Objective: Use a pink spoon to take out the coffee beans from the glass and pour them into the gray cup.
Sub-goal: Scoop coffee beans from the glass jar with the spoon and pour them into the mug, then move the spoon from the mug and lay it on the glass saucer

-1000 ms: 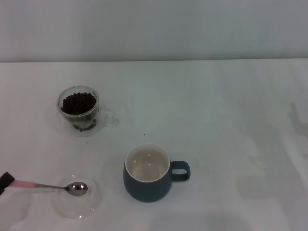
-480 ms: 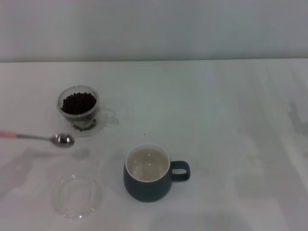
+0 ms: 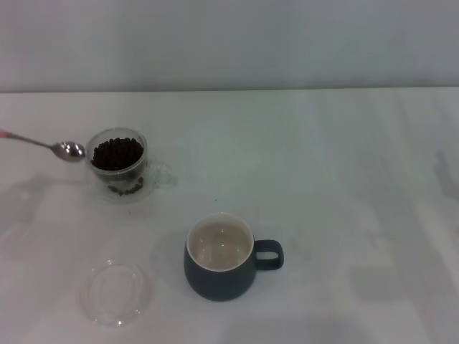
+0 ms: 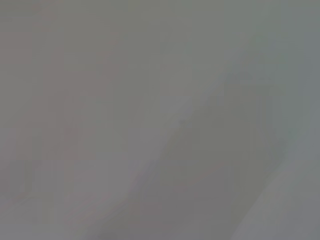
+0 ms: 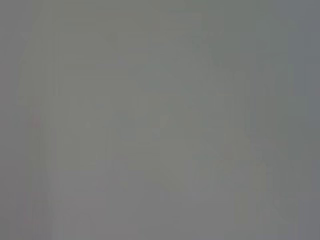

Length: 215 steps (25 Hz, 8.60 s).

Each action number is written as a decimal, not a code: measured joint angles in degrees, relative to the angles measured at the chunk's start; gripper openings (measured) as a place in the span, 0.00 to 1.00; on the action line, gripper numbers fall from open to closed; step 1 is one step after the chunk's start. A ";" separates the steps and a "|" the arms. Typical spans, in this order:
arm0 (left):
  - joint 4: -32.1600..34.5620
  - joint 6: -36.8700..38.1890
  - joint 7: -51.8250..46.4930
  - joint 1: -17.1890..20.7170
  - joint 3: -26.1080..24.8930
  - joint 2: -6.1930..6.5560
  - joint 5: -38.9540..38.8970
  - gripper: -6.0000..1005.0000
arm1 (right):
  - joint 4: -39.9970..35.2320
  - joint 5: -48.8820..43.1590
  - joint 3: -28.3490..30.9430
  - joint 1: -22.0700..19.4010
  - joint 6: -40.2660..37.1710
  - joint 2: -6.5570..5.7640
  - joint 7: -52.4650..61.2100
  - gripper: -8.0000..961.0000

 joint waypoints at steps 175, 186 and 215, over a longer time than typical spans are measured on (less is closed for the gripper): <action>-5.46 0.85 -11.28 15.71 19.61 1.36 -13.27 0.19 | 2.74 -3.59 -1.48 -0.31 -3.60 0.06 4.59 0.80; -5.42 3.52 -12.15 10.68 19.75 1.15 -2.03 0.23 | 2.57 -3.60 -1.45 -0.30 -2.75 0.09 4.60 0.80; -1.59 10.56 -10.49 6.94 18.71 -2.70 6.25 0.46 | 2.69 -3.97 -1.88 -0.59 -3.13 0.09 6.92 0.80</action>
